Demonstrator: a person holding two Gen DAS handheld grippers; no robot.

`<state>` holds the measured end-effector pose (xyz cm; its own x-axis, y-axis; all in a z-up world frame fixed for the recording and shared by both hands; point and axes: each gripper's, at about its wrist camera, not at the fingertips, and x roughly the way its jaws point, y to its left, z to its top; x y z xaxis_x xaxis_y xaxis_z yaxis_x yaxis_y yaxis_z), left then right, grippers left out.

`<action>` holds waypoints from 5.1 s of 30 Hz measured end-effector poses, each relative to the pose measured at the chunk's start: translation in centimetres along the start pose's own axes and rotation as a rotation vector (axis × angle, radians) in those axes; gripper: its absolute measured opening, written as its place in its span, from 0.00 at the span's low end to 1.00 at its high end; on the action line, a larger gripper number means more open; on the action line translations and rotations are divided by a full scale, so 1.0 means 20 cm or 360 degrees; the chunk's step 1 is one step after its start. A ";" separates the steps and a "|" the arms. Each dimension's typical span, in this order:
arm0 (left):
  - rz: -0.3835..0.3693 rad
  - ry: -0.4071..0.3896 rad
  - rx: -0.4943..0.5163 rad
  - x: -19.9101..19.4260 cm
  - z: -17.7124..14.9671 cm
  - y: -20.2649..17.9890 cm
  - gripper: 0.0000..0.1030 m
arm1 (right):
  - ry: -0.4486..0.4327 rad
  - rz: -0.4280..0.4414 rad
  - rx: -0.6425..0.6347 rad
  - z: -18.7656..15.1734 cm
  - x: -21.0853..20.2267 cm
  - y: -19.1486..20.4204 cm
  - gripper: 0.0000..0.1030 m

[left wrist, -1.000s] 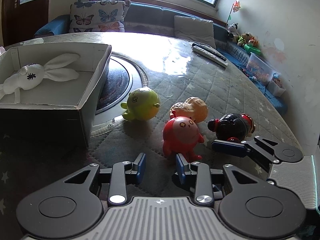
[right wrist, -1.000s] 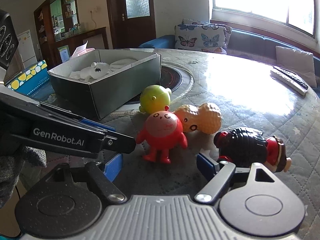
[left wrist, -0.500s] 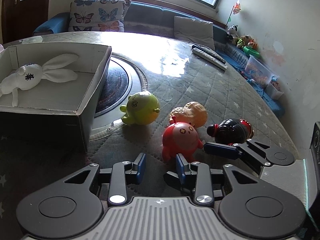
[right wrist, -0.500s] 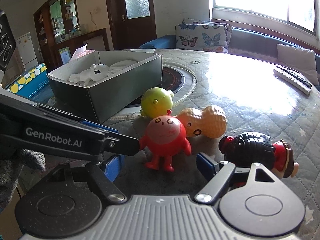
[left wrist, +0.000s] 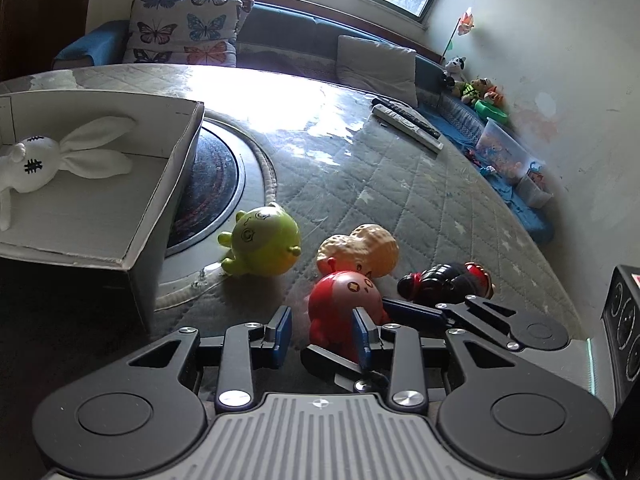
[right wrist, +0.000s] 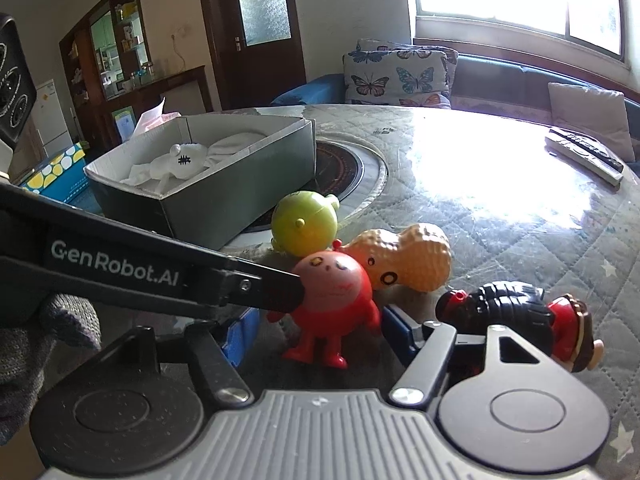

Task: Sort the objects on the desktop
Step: 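Move the left gripper back toward the red round toy, then grasp the red round toy with the left gripper and lift, then lower the red toy into the grey box beside the bunny and release, then move the left gripper back toward the black-and-red doll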

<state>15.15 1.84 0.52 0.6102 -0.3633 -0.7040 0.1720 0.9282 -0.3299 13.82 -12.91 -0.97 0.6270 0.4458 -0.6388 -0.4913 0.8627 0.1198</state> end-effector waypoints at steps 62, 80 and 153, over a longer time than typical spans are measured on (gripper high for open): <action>-0.0024 -0.0367 -0.0490 -0.18 0.46 0.78 0.46 | -0.0140 0.0301 -0.0429 0.74 0.48 0.45 0.60; -0.0006 -0.0225 -0.0648 0.07 0.49 0.98 0.45 | 0.0157 0.0231 -0.0569 0.76 0.83 0.48 0.60; -0.0076 -0.0317 -0.0211 -0.24 0.14 0.12 0.43 | -0.0241 0.0091 -0.0229 0.30 -0.14 0.12 0.80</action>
<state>14.80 6.05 4.95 0.7466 -0.3714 -0.5520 0.1092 0.8869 -0.4489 14.45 -10.62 5.72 0.6739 0.5330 -0.5116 -0.6029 0.7970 0.0361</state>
